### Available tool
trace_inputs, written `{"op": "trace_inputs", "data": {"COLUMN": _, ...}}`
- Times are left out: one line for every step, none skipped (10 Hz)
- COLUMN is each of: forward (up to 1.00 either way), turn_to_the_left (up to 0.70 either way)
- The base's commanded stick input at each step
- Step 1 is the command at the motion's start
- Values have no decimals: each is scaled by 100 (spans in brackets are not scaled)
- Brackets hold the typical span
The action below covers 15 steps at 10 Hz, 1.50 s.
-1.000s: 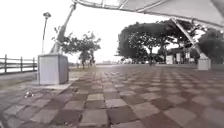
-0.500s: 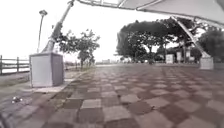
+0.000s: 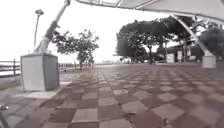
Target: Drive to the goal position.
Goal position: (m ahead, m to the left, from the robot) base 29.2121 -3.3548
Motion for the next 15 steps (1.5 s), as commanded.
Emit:
{"op": "trace_inputs", "data": {"forward": 70, "turn_to_the_left": 14}}
{"op": "trace_inputs", "data": {"forward": 70, "turn_to_the_left": 6}}
{"op": "trace_inputs", "data": {"forward": 70, "turn_to_the_left": 0}}
{"op": "trace_inputs", "data": {"forward": 70, "turn_to_the_left": 0}}
{"op": "trace_inputs", "data": {"forward": 70, "turn_to_the_left": 0}}
{"op": "trace_inputs", "data": {"forward": 70, "turn_to_the_left": 0}}
{"op": "trace_inputs", "data": {"forward": 70, "turn_to_the_left": 0}}
{"op": "trace_inputs", "data": {"forward": 70, "turn_to_the_left": 0}}
{"op": "trace_inputs", "data": {"forward": 70, "turn_to_the_left": 0}}
{"op": "trace_inputs", "data": {"forward": 70, "turn_to_the_left": 0}}
{"op": "trace_inputs", "data": {"forward": 70, "turn_to_the_left": 0}}
{"op": "trace_inputs", "data": {"forward": 70, "turn_to_the_left": 0}}
{"op": "trace_inputs", "data": {"forward": 70, "turn_to_the_left": 0}}
{"op": "trace_inputs", "data": {"forward": 70, "turn_to_the_left": 0}}
{"op": "trace_inputs", "data": {"forward": 70, "turn_to_the_left": 0}}
